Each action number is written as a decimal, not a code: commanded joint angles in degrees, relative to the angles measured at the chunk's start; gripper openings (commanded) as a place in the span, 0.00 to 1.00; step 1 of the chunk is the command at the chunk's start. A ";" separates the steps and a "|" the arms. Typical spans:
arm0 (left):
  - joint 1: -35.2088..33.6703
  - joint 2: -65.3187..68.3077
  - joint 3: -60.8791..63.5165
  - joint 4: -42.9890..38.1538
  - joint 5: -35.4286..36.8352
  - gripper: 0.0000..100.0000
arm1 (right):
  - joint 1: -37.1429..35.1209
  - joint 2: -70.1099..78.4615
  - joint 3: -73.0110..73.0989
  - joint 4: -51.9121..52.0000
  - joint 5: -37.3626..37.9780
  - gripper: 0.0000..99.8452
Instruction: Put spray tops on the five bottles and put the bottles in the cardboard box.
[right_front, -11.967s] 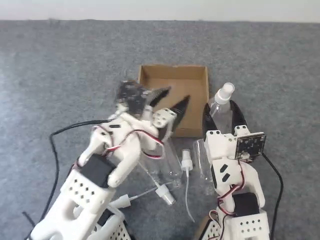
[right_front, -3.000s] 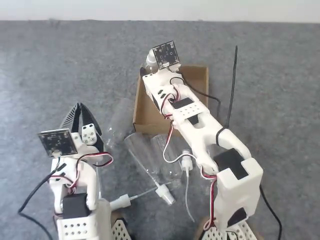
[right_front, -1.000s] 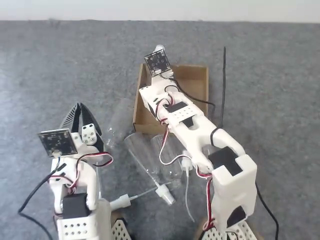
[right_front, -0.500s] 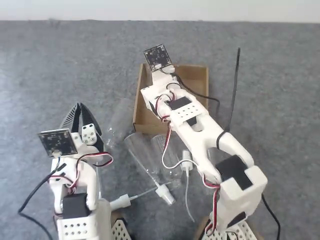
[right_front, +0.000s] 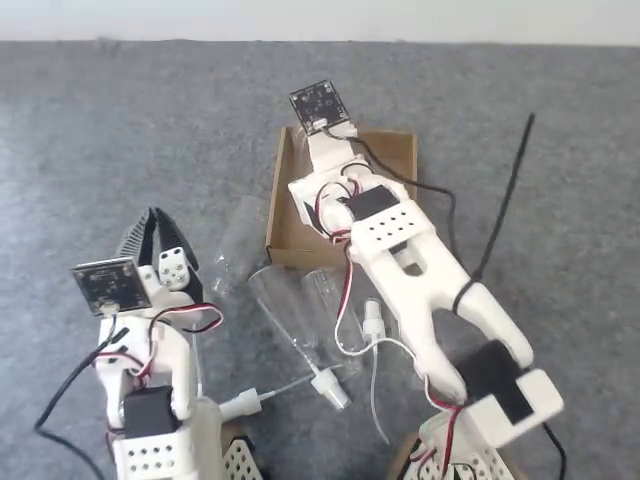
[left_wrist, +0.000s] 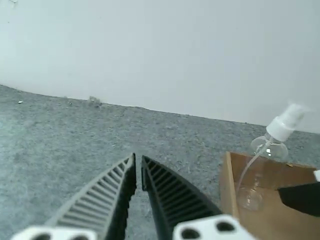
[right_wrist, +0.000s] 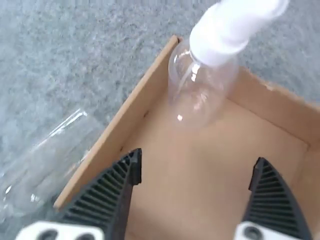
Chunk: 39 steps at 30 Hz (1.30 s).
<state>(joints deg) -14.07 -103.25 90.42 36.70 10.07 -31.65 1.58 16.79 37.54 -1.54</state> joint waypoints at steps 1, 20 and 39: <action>-1.32 -1.14 -0.66 -0.88 -0.62 0.02 | -0.40 -7.60 -0.44 6.29 0.35 0.30; -1.32 -1.14 -0.66 -0.88 -0.53 0.02 | -0.22 -24.66 5.36 25.71 0.70 0.30; -1.58 -1.14 -0.57 -0.88 -0.53 0.02 | 0.22 -45.67 20.22 38.37 -0.79 0.20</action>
<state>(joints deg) -15.38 -103.25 90.42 36.70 10.07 -31.74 -41.67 37.63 71.21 -1.54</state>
